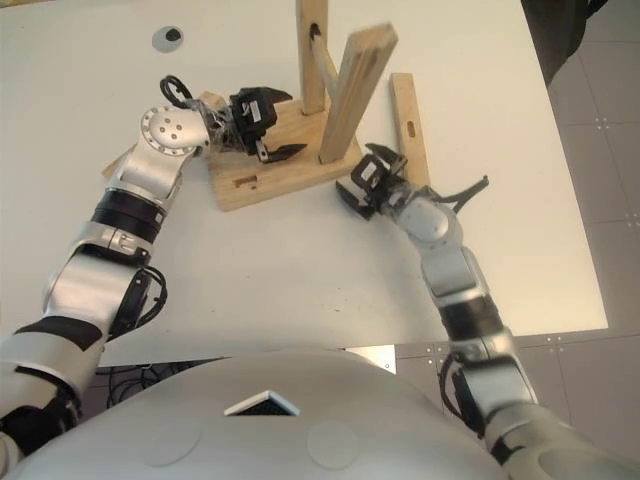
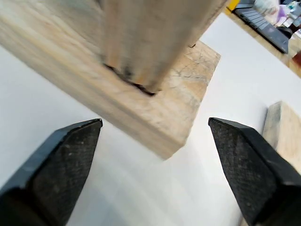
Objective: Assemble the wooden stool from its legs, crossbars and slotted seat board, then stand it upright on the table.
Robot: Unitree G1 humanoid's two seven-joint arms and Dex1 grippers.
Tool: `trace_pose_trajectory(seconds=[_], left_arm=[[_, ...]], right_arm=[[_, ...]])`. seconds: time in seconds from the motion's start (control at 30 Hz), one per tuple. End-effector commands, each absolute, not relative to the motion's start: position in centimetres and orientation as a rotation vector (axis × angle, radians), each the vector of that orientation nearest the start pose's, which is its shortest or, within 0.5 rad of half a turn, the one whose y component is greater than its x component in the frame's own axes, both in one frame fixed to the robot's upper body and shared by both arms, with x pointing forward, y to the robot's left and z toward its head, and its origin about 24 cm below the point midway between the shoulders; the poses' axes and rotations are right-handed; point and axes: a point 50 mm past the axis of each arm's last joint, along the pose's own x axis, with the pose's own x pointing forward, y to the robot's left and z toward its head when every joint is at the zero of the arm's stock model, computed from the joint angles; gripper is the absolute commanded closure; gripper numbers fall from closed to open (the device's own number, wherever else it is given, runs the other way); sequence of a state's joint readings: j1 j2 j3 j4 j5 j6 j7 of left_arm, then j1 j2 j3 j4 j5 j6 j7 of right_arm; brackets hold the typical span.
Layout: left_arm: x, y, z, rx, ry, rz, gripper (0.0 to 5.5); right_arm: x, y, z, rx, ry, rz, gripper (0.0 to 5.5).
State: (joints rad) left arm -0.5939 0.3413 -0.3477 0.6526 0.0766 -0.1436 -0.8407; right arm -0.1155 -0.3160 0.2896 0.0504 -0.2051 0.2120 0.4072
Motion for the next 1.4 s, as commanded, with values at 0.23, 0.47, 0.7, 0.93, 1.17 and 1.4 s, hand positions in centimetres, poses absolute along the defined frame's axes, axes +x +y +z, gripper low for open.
trace_pose_trajectory(seconds=[0.23,0.47,0.7,0.93,1.17,1.4], left_arm=[[34.5,12.6,9.1,0.321,0.109,-0.837,1.55],[38.9,17.1,9.5,0.904,0.104,-0.497,1.55],[37.1,18.6,4.6,1.228,0.218,-0.565,1.55],[35.6,17.0,3.3,1.177,0.178,-0.789,1.55],[33.2,16.7,2.0,1.081,0.13,-0.963,1.55],[30.3,16.5,2.5,0.969,0.066,-0.993,1.55]], right_arm=[[29.9,-14.8,2.1,-0.497,0.3,0.469,1.34],[28.6,-14.0,1.8,-0.444,0.307,0.496,1.34],[28.0,-12.4,2.6,-0.398,0.255,0.593,1.34],[28.2,-11.9,2.5,-0.395,0.254,0.58,1.34],[30.8,-13.3,3.2,-0.484,0.272,0.532,1.34],[32.6,-16.2,3.7,-0.567,0.27,0.508,1.34]])
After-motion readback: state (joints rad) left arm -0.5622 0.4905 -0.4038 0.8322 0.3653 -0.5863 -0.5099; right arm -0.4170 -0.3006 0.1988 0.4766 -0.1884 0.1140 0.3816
